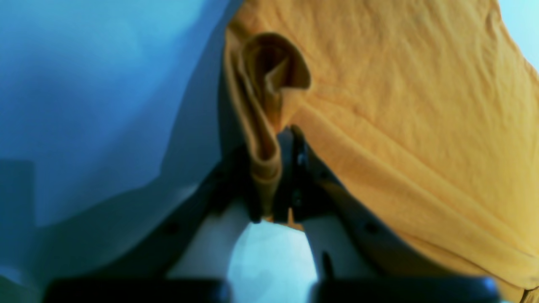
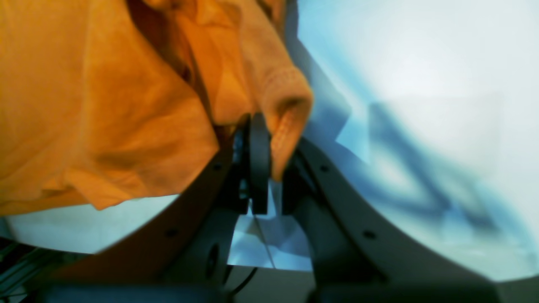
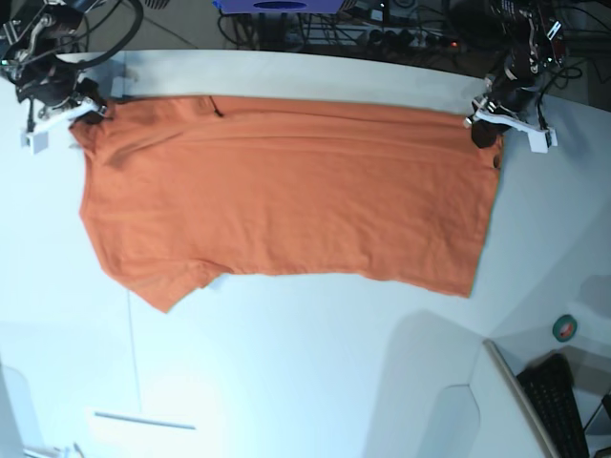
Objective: Layout the t-shirt on the table in an organized manner, then fold the t-shirt properly
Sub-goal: 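Release the collar corners and lift both grippers off the shirt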
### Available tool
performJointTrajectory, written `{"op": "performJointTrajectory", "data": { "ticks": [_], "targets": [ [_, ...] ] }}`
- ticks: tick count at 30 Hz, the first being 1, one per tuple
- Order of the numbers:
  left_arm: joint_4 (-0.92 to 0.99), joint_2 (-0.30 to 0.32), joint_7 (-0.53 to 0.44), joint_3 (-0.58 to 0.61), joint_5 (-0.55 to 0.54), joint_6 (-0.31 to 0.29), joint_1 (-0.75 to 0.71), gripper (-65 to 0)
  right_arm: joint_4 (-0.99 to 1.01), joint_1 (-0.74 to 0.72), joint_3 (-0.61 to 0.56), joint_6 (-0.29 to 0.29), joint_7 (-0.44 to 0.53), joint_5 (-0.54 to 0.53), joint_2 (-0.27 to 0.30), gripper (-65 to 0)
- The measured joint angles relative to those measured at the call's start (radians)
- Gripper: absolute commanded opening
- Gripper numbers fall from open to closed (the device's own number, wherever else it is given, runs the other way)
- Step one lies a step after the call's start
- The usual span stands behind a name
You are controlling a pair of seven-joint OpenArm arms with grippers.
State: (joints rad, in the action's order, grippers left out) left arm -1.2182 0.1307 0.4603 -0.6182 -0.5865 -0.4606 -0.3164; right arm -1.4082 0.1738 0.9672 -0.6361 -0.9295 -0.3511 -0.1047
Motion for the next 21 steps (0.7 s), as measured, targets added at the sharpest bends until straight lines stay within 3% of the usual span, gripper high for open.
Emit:
{"op": "performJointTrajectory", "data": {
  "ticks": [3,4,6,9,11,15,18,20,21],
  "targets": [
    [-0.004,0.001,-0.009,-0.002,-0.007,0.000,0.000,-30.9,-0.089,0.022,0.002,0.001,0.010,0.001,-0.008,-42.3],
    [-0.007,0.002,-0.014,-0.002,-0.009,0.000,0.000,-27.2,-0.117,0.028,0.003,0.005,0.008,0.002,-0.010,-38.4],
    [-0.008,0.003,-0.017,-0.003,-0.009,-0.001,0.000,-24.8,-0.153,0.042,0.004,0.008,0.010,0.004,-0.015,-38.3],
    [-0.008,-0.005,-0.003,-0.067,-0.005,-0.007,0.002,-25.3,-0.168,0.052,0.004,0.012,0.008,0.000,-0.018,-38.6],
    [-0.009,-0.005,-0.003,-0.112,0.005,0.011,0.000,-25.3,-0.168,0.055,0.004,0.051,0.005,0.001,-0.019,-38.6],
    [-0.098,-0.020,0.008,-0.190,0.008,0.005,-0.025,-25.5,-0.219,0.087,-0.001,0.054,0.001,0.005,-0.030,-38.6],
    [-0.178,-0.016,0.001,-0.252,0.000,0.004,-0.052,-29.5,-0.298,0.114,-0.025,0.060,0.001,0.011,-0.027,-38.7],
    [-0.195,-0.017,0.001,-0.281,0.005,0.007,-0.060,-42.3,-0.326,0.129,-0.088,0.060,0.002,0.008,-0.027,-38.7],
    [-0.202,-0.017,0.019,-0.282,0.005,0.007,-0.065,-52.0,-0.340,0.134,-0.120,0.060,0.005,0.008,-0.032,-38.7]
  ]
}}
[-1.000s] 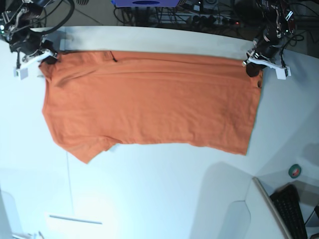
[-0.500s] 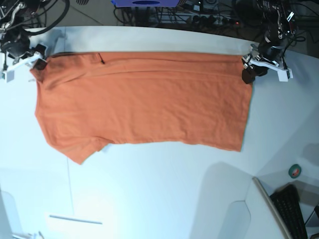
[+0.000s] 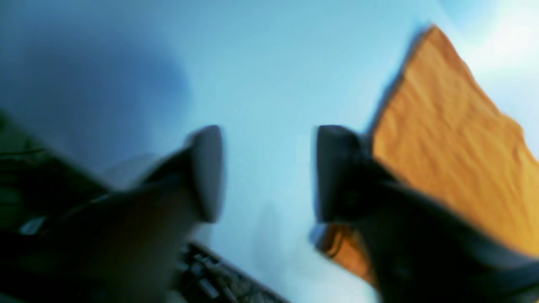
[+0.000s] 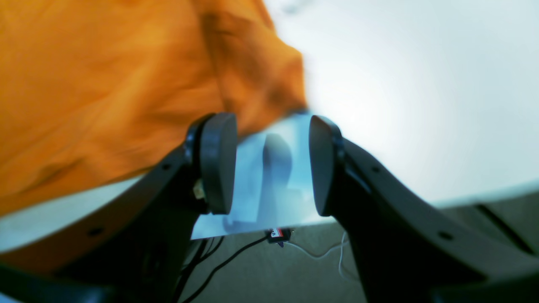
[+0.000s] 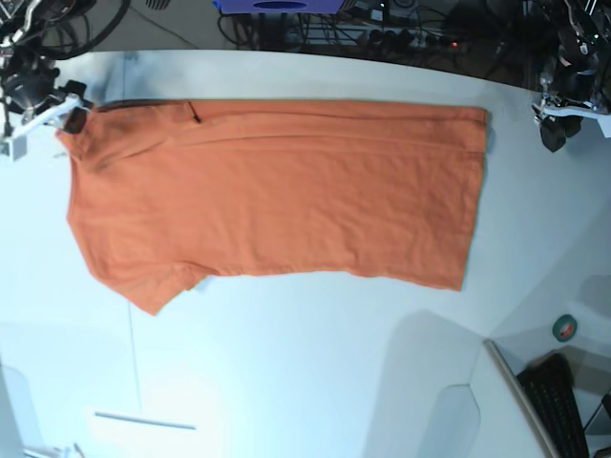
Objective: Layout the t-shirt on the table in an organized manner, then fold the t-shirt properly
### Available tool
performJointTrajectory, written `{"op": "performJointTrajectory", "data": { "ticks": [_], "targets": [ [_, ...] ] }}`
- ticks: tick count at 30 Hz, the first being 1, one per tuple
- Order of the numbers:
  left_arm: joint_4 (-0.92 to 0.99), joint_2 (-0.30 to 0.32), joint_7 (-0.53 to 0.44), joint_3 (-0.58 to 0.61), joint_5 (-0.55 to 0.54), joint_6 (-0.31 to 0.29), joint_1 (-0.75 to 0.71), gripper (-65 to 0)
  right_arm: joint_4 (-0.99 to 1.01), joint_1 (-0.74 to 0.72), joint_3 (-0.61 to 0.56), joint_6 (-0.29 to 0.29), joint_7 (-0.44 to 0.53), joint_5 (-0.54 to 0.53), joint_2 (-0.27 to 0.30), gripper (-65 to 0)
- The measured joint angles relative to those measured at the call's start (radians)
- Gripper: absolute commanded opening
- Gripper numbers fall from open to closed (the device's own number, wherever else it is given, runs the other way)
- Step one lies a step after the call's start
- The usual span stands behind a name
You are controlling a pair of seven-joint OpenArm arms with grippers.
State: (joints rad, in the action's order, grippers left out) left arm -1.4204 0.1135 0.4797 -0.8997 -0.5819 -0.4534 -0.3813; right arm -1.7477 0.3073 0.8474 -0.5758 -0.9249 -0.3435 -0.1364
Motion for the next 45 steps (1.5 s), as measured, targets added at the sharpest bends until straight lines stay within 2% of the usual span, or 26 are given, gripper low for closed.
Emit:
{"op": "performJointTrajectory", "data": {
  "ticks": [1,2,4,5,7,8,9,11,16,19,21,22,24,25,26,28,29,31,32,37,40,45],
  "targets": [
    [-0.006,-0.003,0.032,0.001,0.004,-0.002,-0.001,-62.4,-0.009,0.001,-0.032,-0.004,0.002,-0.007,0.001,-38.7],
    [-0.016,-0.008,0.055,0.004,0.006,-0.002,0.000,-65.0,-0.011,0.001,-0.064,-0.007,0.018,-0.007,0.010,-38.7],
    [-0.053,-0.018,0.088,0.010,0.006,-0.003,0.005,-65.0,-0.003,-0.014,-0.132,-0.008,0.035,0.000,0.054,-39.3],
    [-0.073,-0.019,0.088,0.024,0.006,-0.002,0.014,-65.0,0.012,-0.039,-0.156,-0.007,0.055,0.000,0.076,-42.0],
    [-0.108,-0.019,0.082,0.079,0.003,0.000,0.025,-65.0,0.042,-0.089,-0.172,-0.008,0.075,-0.005,0.109,-53.9],
    [-0.119,-0.019,0.088,0.108,0.005,0.000,0.032,-65.0,0.056,-0.114,-0.171,-0.007,0.072,-0.004,0.117,-62.7],
    [-0.129,-0.025,0.089,0.133,0.006,-0.004,0.039,-65.0,0.063,-0.127,-0.171,-0.006,0.073,0.000,0.120,-65.0],
    [-0.147,-0.034,0.089,0.142,0.001,-0.018,0.036,-65.0,0.064,-0.122,-0.172,-0.007,0.075,-0.014,0.120,-65.0],
    [-0.147,-0.030,0.092,0.142,0.013,0.004,0.027,-65.0,0.100,-0.127,-0.166,-0.004,0.059,0.010,0.128,-65.0],
    [-0.150,-0.031,0.089,0.142,0.005,-0.004,0.026,-65.0,0.082,-0.143,-0.077,-0.002,0.074,-0.016,0.109,-65.0],
    [-0.146,-0.022,0.084,0.140,-0.002,-0.003,-0.005,-65.0,0.074,-0.113,0.021,0.037,0.091,-0.013,0.082,-65.0],
    [-0.137,-0.022,0.086,0.130,-0.002,-0.004,-0.025,-65.0,0.075,-0.092,0.063,0.042,0.083,0.008,0.064,-58.5],
    [-0.108,-0.036,0.089,0.092,0.003,-0.004,-0.051,-63.7,0.098,-0.062,0.107,0.042,0.047,0.014,0.045,-36.6],
    [-0.093,-0.043,0.092,0.076,0.005,-0.003,-0.055,-54.3,0.115,-0.057,0.118,0.041,0.048,0.013,0.043,-27.6],
    [-0.079,-0.050,0.092,0.060,0.006,-0.002,-0.056,-43.8,0.136,-0.060,0.119,0.040,0.064,0.005,0.046,-22.8],
    [-0.056,-0.058,0.089,0.042,0.004,-0.003,-0.054,-27.3,0.196,-0.070,0.116,0.034,0.089,-0.021,0.054,-24.3],
    [-0.047,-0.058,0.089,0.042,0.004,-0.003,-0.054,-22.9,0.225,-0.074,0.115,0.034,0.089,-0.014,0.055,-25.2],
    [-0.035,-0.060,0.090,0.047,0.001,-0.005,-0.042,-19.7,0.270,-0.075,0.114,0.006,0.075,-0.016,0.063,-25.4],
    [-0.034,-0.063,0.087,0.048,-0.002,-0.013,-0.040,-20.6,0.290,-0.071,0.115,-0.015,0.078,-0.045,0.068,-25.4],
    [0.035,-0.080,0.087,0.045,0.002,-0.098,-0.040,-21.9,0.373,-0.063,0.115,-0.026,0.076,-0.172,0.105,-26.0],
    [0.062,-0.079,0.085,0.045,0.005,-0.097,-0.035,-23.4,0.426,-0.064,0.115,-0.027,0.082,-0.203,0.128,-26.0],
    [0.121,-0.075,0.060,0.047,0.006,-0.097,-0.024,-33.6,0.442,-0.066,0.115,-0.027,0.084,-0.215,0.133,-26.0]
  ]
}}
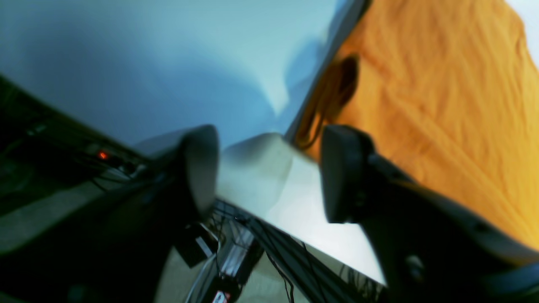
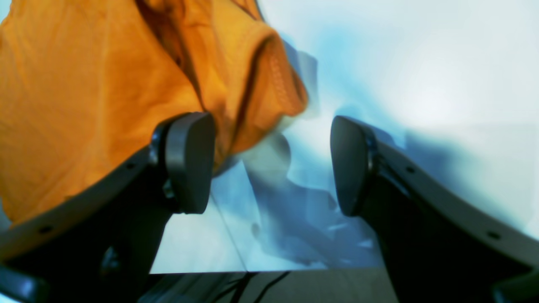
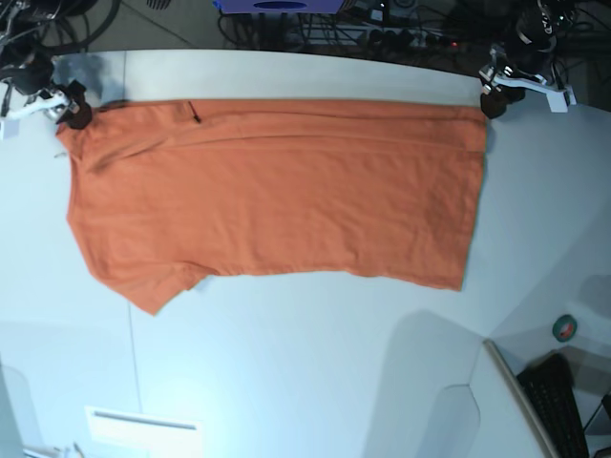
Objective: Layout the t-shirt on the table in an organized manner, then fold the t-shirt properly
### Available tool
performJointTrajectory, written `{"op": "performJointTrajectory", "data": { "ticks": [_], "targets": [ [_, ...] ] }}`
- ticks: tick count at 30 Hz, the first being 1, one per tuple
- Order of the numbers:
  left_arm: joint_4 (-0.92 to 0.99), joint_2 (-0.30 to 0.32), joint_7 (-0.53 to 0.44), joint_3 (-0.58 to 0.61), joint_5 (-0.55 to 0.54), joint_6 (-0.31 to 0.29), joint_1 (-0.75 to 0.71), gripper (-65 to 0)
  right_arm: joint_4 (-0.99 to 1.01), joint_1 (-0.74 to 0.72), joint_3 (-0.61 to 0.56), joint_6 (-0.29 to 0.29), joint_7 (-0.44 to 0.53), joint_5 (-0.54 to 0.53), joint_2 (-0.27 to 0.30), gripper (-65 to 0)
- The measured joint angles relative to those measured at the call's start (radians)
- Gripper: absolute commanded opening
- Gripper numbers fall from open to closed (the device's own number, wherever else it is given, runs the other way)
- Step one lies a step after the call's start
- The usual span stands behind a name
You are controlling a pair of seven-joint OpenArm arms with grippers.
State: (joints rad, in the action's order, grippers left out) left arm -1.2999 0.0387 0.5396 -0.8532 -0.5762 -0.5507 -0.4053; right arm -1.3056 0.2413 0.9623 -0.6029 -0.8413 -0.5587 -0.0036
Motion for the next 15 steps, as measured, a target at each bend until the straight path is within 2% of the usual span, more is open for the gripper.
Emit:
{"op": "performJointTrajectory", "data": {
  "ticks": [3,6,15],
  "targets": [
    [0.003,0.006,-0.071,0.067,0.002,0.003,-0.011,-37.0,0.004,-0.011,0.000,0.000,0.000,-0.003,0.001,-26.0],
    [0.005,0.000,-0.091,0.121,0.002,-0.002,-0.002,-37.5,0.004,-0.010,0.000,0.000,0.000,-0.003,0.000,-26.0],
    [0.077,0.006,-0.127,0.124,-0.016,-0.004,0.039,-37.7,0.004,-0.013,0.000,0.000,0.000,-0.003,0.001,-26.1]
  ]
}}
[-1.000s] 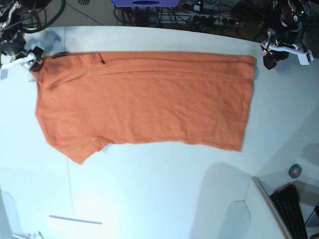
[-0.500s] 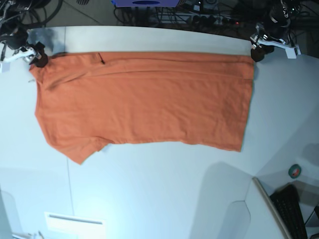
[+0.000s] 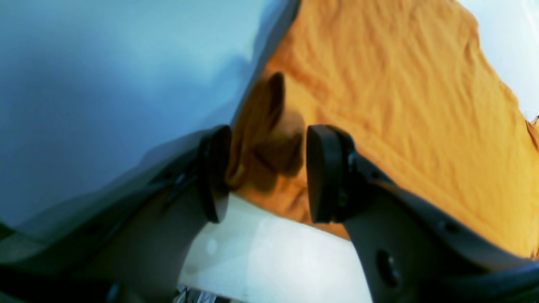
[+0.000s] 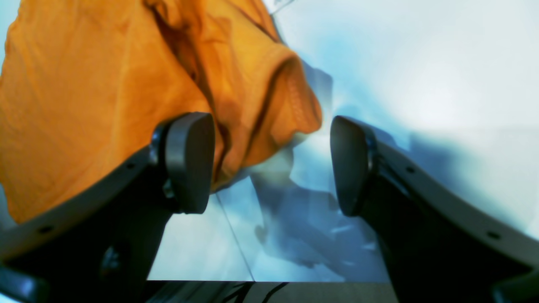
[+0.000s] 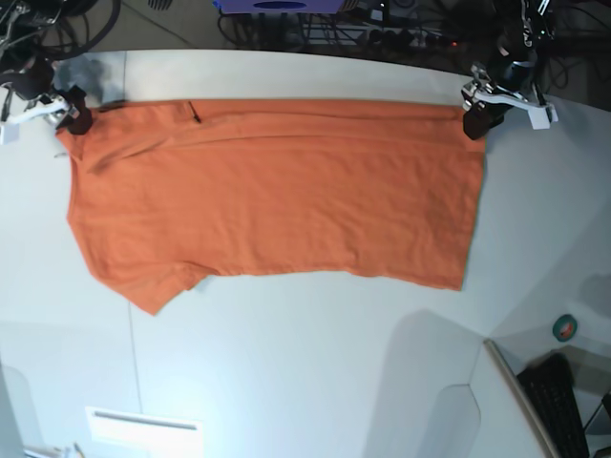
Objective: Layout the t-shirt on the table in an organized manner, then fold the t-shirt properly
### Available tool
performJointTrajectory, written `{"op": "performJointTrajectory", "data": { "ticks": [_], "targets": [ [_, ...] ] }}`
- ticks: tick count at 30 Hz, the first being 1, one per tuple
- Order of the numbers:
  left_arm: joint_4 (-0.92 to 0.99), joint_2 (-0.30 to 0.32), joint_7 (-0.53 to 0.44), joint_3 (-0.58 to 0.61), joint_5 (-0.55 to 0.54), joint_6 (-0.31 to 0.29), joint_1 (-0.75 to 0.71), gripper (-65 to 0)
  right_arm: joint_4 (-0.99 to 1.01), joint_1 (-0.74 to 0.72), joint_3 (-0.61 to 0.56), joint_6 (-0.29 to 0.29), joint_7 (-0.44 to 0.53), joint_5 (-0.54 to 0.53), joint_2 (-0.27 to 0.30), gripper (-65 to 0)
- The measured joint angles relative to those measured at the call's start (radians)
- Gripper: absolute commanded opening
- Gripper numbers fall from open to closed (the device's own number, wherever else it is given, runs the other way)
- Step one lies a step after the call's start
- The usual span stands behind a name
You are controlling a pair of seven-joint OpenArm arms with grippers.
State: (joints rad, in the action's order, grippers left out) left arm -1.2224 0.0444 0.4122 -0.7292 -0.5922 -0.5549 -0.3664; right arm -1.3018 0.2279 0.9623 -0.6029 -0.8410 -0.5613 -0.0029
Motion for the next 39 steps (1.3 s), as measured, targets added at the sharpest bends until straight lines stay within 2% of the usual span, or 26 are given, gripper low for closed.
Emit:
{"op": "performJointTrajectory", "data": {
  "ticks": [6,8,11,13,27,33,35,37,39],
  "targets": [
    [0.006,0.014,0.003,0.000,-0.002,-0.004,-0.008,-38.2,0.000,0.000,0.000,0.000,0.000,0.000,0.000,-26.1],
    [0.009,0.021,0.002,0.000,0.002,-0.003,-0.008,-44.6,0.000,0.000,0.000,0.000,0.000,0.000,0.000,-26.1],
    [0.011,0.024,0.006,0.000,0.009,0.001,-0.008,-58.1,0.000,-0.002,0.000,0.000,-0.001,0.000,-0.003,-26.1],
    [0.012,0.026,0.017,0.000,0.008,0.000,-0.008,-62.5,0.000,-0.003,0.000,0.000,0.000,0.000,-0.002,-26.1],
    [0.012,0.026,0.017,0.000,0.008,0.000,-0.008,-63.5,0.000,-0.006,0.000,0.000,0.000,0.000,-0.005,-26.1],
    [0.005,0.027,0.018,0.000,0.008,0.000,-0.011,-60.9,-0.051,0.010,0.005,0.001,-0.005,0.003,-0.014,-26.1],
    [0.005,0.039,0.026,0.001,0.008,0.000,-0.016,-53.3,-0.115,0.023,0.042,0.002,-0.001,0.007,-0.036,-26.1],
    [-0.010,0.050,0.025,0.000,0.004,0.002,-0.031,-40.6,-0.182,0.045,0.053,0.005,-0.010,0.014,-0.055,-26.1],
    [-0.032,0.053,0.027,-0.005,0.010,0.005,-0.042,-30.3,-0.238,0.069,0.010,0.004,-0.017,0.016,-0.061,-26.1]
  ]
}}
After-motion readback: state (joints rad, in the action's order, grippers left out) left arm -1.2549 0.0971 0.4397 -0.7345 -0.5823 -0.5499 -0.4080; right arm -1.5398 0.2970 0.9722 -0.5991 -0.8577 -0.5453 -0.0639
